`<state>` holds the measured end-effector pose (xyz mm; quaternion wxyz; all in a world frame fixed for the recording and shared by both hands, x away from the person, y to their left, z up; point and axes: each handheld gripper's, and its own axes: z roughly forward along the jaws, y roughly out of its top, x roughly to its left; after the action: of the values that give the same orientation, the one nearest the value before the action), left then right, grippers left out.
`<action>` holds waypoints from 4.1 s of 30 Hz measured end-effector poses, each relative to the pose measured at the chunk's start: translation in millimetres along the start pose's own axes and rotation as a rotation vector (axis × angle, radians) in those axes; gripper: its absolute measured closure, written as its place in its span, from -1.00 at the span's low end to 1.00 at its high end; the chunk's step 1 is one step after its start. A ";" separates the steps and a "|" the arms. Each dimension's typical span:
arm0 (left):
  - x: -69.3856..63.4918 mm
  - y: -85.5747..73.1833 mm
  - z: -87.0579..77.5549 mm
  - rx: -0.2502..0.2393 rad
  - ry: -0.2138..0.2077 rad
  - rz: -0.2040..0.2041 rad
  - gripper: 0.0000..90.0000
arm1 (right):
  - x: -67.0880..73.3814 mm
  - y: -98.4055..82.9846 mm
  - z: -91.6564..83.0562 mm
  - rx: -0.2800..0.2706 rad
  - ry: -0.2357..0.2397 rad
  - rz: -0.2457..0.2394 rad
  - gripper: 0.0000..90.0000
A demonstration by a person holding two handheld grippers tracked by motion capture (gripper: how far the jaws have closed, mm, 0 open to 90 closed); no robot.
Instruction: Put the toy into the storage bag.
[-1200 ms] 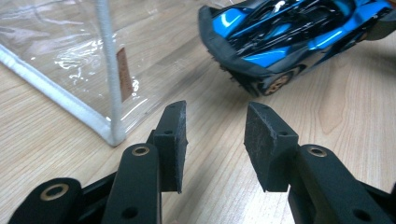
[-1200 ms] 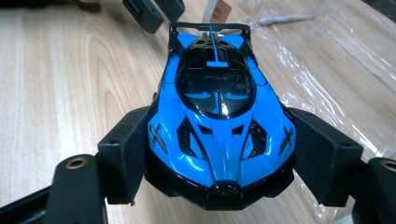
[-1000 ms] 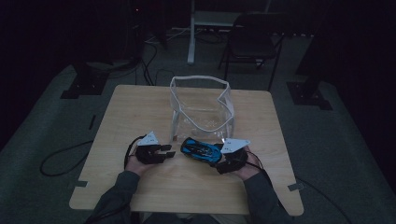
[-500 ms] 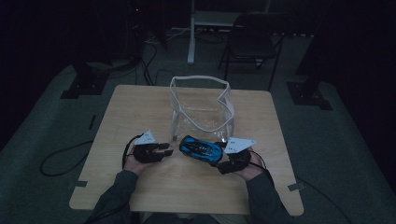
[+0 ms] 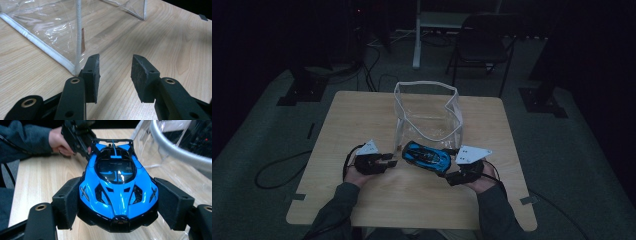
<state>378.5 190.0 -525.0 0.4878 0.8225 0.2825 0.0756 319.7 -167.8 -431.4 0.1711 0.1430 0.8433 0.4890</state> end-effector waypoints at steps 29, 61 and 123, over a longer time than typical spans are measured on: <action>0.2 -0.9 3.1 0.014 -0.007 0.003 0.32 | -24.1 50.8 -36.7 -0.165 -0.153 0.042 -0.42; -0.5 -1.3 5.4 0.020 -0.011 0.005 0.31 | -28.2 60.1 -10.9 0.022 -0.320 0.162 -0.42; -1.1 2.2 15.9 0.017 -0.032 0.009 0.28 | 41.1 65.5 32.2 -0.211 -0.765 0.269 1.00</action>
<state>384.8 176.5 -531.1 0.4847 0.8291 0.2718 0.0623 301.3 -94.5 -395.2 0.4206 0.4048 0.6381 0.5022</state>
